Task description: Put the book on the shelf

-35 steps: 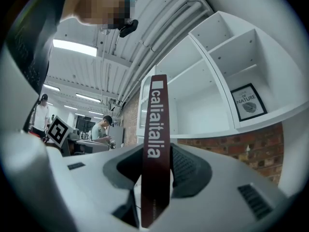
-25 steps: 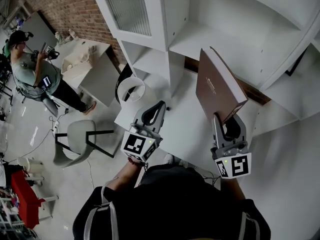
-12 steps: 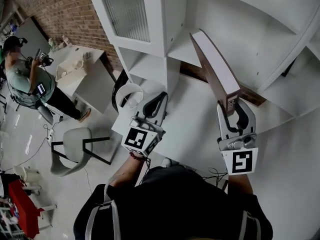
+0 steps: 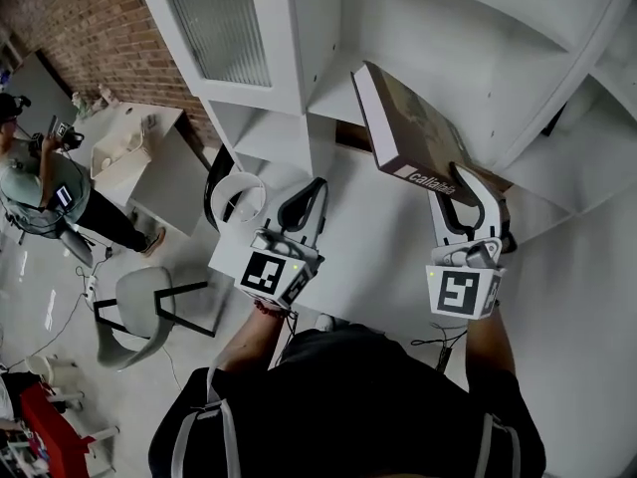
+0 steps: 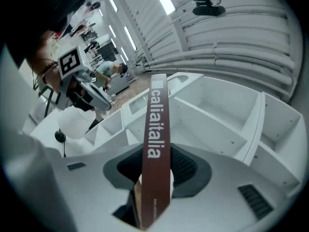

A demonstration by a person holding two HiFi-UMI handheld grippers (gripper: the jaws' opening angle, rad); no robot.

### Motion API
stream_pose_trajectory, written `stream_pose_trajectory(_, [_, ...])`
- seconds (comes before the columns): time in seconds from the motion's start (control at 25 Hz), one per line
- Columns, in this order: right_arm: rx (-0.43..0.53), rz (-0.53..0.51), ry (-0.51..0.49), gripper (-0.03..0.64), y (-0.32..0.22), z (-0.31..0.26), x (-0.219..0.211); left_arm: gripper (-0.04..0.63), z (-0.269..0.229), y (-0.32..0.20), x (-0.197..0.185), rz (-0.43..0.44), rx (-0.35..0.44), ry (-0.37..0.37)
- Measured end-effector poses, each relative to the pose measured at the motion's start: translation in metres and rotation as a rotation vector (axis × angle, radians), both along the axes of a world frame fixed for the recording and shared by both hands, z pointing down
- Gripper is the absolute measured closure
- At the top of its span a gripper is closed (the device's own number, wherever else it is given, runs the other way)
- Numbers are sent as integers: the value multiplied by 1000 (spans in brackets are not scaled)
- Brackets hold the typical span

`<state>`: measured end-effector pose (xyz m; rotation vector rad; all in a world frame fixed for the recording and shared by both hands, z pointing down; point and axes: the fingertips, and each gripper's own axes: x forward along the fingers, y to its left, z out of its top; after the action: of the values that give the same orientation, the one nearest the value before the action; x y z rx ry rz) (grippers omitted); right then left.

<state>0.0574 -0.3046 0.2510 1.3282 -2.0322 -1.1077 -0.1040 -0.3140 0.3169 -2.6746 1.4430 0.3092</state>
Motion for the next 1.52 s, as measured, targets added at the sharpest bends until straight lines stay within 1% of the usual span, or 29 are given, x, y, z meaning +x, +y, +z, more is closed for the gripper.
stream_pose_trajectory(0.08, [2,32,56,466,-8,5,5,566,2,1,4,7,-3,-8])
stream_pose_trajectory(0.2, [6,54,82,466,-15,10,9,566,-2,2,9,22,4,15])
stream_pose_trajectory(0.32, [17,87,124,466,-24,18,14,566,6,2,7,22,9,-8])
stream_pose_trajectory(0.44, [17,123,174,466,-38,28,19,566,13,1,5,6,-36,-7])
stream_pose_trajectory(0.6, [14,167,242,466,-52,44,25,567,15,2,10,14,-22,7])
stream_pose_trajectory(0.68, [13,183,269,466,-57,47,27,566,22,1,12,23,-29,-7])
stream_pose_trajectory(0.8, [13,189,307,466,-65,52,24,566,27,1,13,28,-16,-36])
stream_pose_trajectory(0.88, [18,189,318,466,-69,53,22,566,30,1,13,28,-19,-46])
stream_pose_trajectory(1.08, [19,193,349,466,-83,59,20,566,30,-3,11,5,-50,-16])
stream_pose_trajectory(1.24, [-20,191,371,466,-96,68,20,566,35,-5,13,8,-62,-19])
stream_pose_trajectory(1.44, [-70,180,356,465,-117,74,20,566,34,-9,15,18,-46,-31])
stream_pose_trajectory(1.52, [-95,165,348,462,-122,78,21,566,35,-10,16,14,-56,-20])
